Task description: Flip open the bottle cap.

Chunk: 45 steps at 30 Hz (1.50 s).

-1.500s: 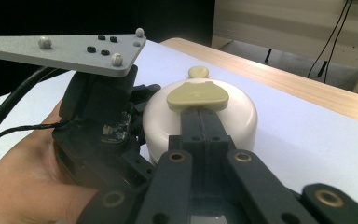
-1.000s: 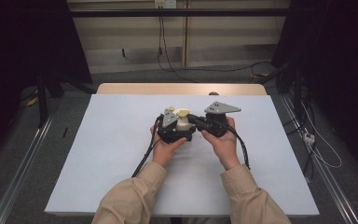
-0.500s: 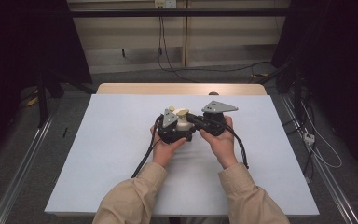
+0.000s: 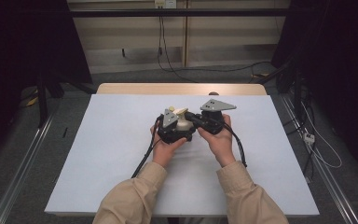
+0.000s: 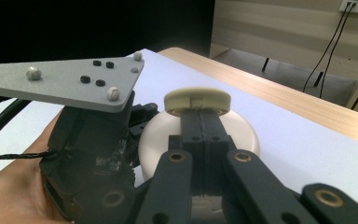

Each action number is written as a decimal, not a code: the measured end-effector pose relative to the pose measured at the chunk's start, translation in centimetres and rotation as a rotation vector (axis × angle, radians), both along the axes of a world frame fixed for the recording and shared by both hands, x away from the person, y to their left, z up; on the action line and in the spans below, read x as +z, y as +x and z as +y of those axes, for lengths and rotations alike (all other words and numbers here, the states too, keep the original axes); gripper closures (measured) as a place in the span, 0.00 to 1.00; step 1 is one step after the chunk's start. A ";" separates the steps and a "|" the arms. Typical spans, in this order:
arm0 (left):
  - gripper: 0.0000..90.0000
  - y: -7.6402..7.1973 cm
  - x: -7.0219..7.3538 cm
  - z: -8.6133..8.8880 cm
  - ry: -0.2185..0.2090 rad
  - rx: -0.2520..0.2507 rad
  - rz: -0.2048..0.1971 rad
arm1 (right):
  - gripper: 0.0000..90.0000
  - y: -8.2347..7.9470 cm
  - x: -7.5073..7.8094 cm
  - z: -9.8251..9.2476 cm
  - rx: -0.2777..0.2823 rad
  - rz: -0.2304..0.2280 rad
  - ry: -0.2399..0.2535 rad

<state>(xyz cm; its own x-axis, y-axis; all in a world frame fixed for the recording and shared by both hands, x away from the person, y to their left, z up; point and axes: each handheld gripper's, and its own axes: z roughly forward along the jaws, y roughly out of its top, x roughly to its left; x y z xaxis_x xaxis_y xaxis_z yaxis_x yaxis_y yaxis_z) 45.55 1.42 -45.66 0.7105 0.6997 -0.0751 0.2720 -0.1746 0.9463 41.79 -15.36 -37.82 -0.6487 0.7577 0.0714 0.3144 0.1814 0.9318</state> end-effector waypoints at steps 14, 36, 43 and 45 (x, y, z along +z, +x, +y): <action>0.06 0.0 0.0 0.0 0.004 0.001 0.000 | 1.00 0.1 0.2 0.2 0.005 -0.006 -0.002; 0.06 0.0 0.1 0.0 0.009 0.001 -0.001 | 1.00 0.7 0.3 0.7 0.008 -0.017 0.000; 0.06 0.0 0.1 0.0 0.009 0.002 -0.001 | 1.00 0.8 0.4 0.8 0.009 -0.021 0.003; 0.06 0.0 0.1 0.0 0.009 0.002 -0.001 | 1.00 0.8 0.4 0.9 0.008 -0.024 -0.005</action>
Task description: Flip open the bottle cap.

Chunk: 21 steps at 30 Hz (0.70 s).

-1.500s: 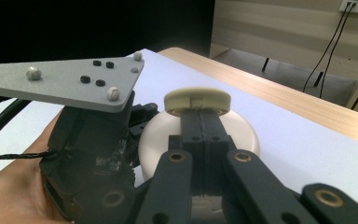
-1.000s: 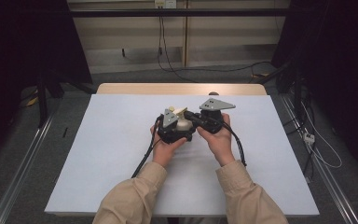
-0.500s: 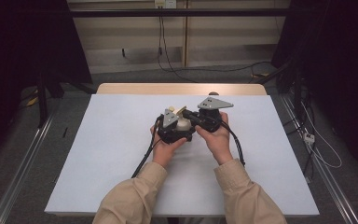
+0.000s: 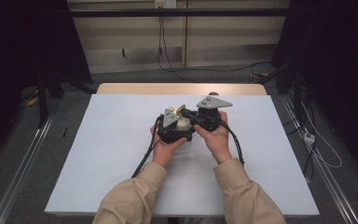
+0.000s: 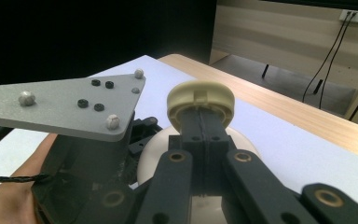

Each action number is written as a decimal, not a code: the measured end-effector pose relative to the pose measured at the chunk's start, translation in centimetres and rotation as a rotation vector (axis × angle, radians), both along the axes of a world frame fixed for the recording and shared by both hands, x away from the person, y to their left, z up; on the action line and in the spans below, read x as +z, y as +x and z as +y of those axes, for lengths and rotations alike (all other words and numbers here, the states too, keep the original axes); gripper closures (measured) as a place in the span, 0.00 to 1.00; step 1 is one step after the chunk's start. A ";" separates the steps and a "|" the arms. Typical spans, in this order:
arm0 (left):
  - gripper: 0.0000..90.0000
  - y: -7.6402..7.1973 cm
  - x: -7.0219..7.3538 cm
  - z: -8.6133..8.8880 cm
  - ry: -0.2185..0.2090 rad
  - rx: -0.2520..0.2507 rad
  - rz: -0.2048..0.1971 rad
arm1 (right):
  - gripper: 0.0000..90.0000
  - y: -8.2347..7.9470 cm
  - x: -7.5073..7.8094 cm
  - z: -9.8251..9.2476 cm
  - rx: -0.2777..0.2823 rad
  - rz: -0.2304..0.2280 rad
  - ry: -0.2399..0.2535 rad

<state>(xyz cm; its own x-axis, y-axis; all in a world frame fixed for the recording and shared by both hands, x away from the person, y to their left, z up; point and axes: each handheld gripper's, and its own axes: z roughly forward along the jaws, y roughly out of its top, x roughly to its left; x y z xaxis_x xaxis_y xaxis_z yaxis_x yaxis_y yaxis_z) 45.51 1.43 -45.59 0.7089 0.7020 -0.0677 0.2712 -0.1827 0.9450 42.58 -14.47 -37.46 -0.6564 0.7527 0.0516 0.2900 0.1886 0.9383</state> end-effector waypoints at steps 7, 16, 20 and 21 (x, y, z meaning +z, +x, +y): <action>0.06 0.0 0.0 0.0 0.000 0.002 0.000 | 1.00 0.0 -0.1 0.0 -0.002 0.001 0.001; 0.06 0.0 0.0 0.0 -0.001 0.003 -0.001 | 1.00 0.1 -0.1 0.0 -0.005 -0.003 -0.002; 0.06 0.0 0.0 0.0 0.001 0.003 -0.001 | 1.00 0.2 -0.1 0.1 -0.004 -0.001 0.002; 0.06 0.0 0.0 0.0 0.003 0.002 -0.001 | 1.00 0.2 -0.1 0.1 -0.003 0.000 0.002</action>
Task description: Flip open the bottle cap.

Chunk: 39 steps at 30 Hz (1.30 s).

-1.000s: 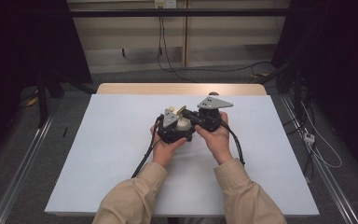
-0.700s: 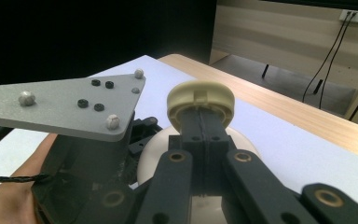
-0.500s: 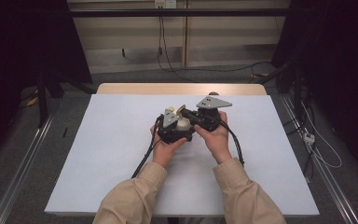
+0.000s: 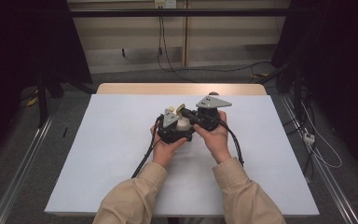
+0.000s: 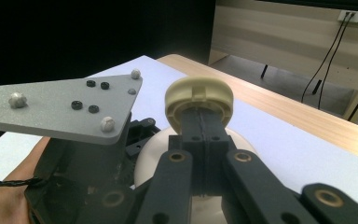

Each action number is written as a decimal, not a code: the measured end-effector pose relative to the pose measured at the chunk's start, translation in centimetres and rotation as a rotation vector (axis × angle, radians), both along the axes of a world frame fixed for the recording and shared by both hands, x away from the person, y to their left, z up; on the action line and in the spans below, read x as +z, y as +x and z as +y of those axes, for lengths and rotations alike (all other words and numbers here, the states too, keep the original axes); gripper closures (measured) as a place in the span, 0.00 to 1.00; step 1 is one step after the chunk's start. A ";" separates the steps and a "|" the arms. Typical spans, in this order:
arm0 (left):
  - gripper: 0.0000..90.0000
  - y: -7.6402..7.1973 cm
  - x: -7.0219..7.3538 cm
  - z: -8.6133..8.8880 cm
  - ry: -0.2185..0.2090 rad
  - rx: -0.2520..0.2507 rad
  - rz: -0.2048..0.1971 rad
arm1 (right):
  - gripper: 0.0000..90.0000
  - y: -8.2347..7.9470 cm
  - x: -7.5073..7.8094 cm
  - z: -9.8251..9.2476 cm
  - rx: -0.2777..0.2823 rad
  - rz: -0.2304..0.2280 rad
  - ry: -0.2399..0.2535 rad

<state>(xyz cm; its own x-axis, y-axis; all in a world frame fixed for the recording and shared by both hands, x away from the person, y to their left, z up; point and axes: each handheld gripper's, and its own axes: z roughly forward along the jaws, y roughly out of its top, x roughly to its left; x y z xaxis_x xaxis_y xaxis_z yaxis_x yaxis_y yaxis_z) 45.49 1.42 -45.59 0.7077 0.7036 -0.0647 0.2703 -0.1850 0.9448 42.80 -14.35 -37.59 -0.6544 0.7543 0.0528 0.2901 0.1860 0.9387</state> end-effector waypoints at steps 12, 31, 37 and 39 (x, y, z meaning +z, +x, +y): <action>0.06 0.0 0.0 0.0 0.000 0.001 -0.001 | 1.00 0.2 -0.1 0.2 -0.004 -0.006 -0.005; 0.06 -0.1 0.0 0.0 0.002 0.005 -0.001 | 1.00 0.3 -0.2 0.3 -0.002 -0.011 -0.002; 0.06 -0.1 0.0 0.0 0.003 0.005 -0.001 | 1.00 0.4 -0.2 0.3 -0.003 -0.012 -0.007; 0.06 -0.1 0.0 -0.1 0.003 0.005 -0.001 | 1.00 0.4 -0.2 0.3 -0.004 -0.012 -0.008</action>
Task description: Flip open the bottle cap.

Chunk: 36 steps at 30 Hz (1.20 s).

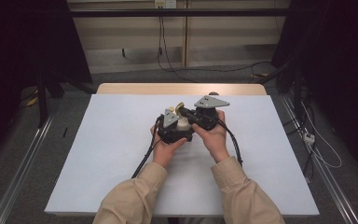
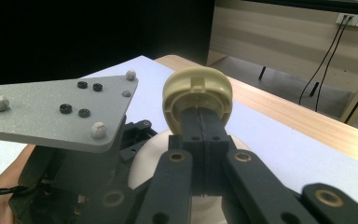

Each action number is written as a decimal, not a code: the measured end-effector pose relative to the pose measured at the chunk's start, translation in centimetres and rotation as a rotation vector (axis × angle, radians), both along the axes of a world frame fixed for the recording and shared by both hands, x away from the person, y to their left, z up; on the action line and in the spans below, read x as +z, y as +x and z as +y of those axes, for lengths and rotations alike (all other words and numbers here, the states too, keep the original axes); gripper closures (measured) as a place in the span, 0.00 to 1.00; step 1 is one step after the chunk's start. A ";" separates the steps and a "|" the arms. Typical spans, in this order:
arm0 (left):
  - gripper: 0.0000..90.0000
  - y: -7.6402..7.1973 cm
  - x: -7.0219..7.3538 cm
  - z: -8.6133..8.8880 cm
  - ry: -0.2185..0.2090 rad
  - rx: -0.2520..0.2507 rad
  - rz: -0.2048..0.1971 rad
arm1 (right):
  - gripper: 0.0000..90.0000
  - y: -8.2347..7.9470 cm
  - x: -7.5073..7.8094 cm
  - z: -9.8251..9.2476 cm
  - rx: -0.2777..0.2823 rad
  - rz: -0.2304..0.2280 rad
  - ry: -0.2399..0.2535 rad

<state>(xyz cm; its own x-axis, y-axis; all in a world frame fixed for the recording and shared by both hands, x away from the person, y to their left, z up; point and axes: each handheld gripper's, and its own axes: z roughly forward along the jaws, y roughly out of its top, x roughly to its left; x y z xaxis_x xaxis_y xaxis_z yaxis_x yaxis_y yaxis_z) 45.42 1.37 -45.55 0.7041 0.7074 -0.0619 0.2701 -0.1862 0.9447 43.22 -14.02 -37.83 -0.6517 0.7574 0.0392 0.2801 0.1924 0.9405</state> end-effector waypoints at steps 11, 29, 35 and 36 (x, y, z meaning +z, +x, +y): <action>0.06 0.0 0.0 0.0 0.002 0.003 0.000 | 1.00 0.2 0.0 0.2 0.002 -0.004 0.002; 0.06 0.0 0.0 0.1 -0.002 0.001 0.003 | 1.00 0.3 -0.2 0.0 0.008 0.007 0.002; 0.06 0.0 0.0 0.1 -0.004 -0.003 0.005 | 0.98 0.2 -0.1 -0.1 0.008 0.005 0.001; 0.06 0.0 0.0 0.1 -0.005 -0.004 0.006 | 0.98 0.1 -0.2 -0.1 0.008 0.007 -0.001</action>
<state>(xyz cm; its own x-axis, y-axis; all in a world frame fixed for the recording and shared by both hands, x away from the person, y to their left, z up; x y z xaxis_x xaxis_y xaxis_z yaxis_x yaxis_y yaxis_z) 45.45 1.46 -45.58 0.7064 0.7044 -0.0696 0.2747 -0.1822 0.9441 43.33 -14.16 -38.00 -0.6578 0.7520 0.0427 0.2851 0.1961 0.9382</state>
